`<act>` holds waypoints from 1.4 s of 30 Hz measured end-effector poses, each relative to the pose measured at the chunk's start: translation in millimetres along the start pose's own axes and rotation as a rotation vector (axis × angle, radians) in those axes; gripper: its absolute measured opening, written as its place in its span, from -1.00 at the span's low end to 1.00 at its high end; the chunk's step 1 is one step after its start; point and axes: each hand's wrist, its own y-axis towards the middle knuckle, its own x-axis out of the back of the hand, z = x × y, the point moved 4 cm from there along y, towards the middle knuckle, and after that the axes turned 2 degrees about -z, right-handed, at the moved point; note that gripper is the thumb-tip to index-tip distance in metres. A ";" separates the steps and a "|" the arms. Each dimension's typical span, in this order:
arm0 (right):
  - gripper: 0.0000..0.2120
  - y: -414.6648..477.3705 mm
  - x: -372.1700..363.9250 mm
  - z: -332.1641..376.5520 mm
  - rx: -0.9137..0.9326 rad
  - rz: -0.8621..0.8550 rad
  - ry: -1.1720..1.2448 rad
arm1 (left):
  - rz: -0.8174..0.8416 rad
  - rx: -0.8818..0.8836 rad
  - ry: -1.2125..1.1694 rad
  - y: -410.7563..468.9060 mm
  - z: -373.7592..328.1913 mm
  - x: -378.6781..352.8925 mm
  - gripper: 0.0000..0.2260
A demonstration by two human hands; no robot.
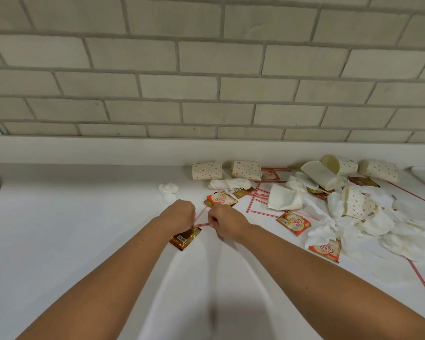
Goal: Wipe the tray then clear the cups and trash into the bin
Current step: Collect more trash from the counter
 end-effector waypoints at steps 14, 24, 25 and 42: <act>-0.66 12.4 27.4 -9.9 -0.091 -0.237 -0.044 | -0.052 0.076 -0.076 15.8 -16.8 -8.0 -0.93; -0.54 15.9 25.1 -10.5 -0.128 -0.009 -0.301 | -0.026 0.140 -0.089 18.9 -24.0 -10.0 -0.76; -0.59 15.2 26.3 -8.1 -0.115 0.003 -0.342 | -0.019 0.163 -0.109 17.7 -24.1 -10.0 -0.77; -0.68 -31.9 31.5 -3.4 -0.097 0.054 -0.398 | 0.030 0.314 -0.127 -10.5 -44.6 -3.8 -0.58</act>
